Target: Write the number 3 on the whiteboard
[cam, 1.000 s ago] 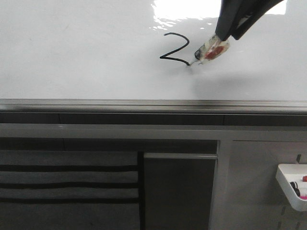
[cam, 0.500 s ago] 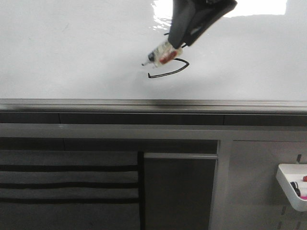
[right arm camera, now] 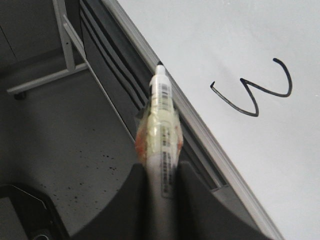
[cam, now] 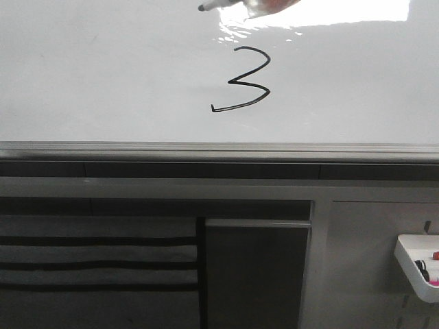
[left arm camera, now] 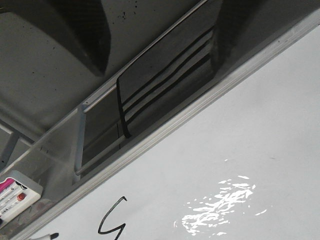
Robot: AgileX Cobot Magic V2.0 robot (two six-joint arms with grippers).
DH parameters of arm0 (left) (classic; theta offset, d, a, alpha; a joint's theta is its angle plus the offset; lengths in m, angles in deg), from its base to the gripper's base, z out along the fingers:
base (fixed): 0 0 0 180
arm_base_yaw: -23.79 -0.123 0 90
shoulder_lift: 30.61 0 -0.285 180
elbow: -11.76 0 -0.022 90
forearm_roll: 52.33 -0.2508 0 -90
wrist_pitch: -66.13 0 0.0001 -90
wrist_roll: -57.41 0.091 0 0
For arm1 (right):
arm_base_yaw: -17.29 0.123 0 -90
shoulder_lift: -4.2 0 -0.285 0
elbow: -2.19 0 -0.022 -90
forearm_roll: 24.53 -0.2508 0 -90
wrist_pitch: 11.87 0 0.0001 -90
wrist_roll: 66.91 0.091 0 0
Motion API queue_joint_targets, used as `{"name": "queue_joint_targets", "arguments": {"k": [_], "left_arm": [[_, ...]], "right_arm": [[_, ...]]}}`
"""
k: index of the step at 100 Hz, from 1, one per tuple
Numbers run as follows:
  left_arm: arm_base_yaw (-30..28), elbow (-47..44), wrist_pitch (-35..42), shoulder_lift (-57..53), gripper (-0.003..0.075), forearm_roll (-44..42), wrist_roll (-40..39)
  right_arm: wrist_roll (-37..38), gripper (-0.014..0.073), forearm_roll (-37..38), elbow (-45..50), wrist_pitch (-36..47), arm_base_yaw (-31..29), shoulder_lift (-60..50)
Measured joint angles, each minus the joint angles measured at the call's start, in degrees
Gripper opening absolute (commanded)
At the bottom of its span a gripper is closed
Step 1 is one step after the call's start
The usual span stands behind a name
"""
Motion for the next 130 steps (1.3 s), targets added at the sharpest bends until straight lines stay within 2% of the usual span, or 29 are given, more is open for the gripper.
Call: {"name": "queue_joint_targets", "arguments": {"k": [24,37,52,78,113,120,130], "left_arm": [[0.0,0.0,0.5,0.5,0.041,2.2,1.9],[0.4,0.4,0.6,3.7,0.041,9.1,12.5],[3.9,3.9,0.6,10.0,0.041,14.6,23.4],[11.8,11.5,1.1,24.8,0.041,15.2,34.4],[16.0,20.0,1.8,38.0,0.0407,14.5,39.3],[16.1,20.4,1.8,38.9,0.0377,14.5,40.1],[16.1,20.6,1.8,39.3,0.0288,14.5,41.4]], "right_arm": [[-12.5,-0.0016,0.3,0.1,2.7,0.0,0.1],[-18.7,-0.0016,0.4,0.1,5.2,0.0,1.8],[-22.7,-0.0016,0.7,0.1,6.4,0.6,4.0],[-23.7,-0.0016,0.7,0.1,8.8,3.2,5.2],[-23.8,-0.0016,0.7,0.1,9.1,3.3,5.2],[-23.8,-0.0015,0.7,0.1,9.1,3.3,5.2],[-23.8,-0.0016,0.7,0.1,9.1,3.3,5.2]]}}
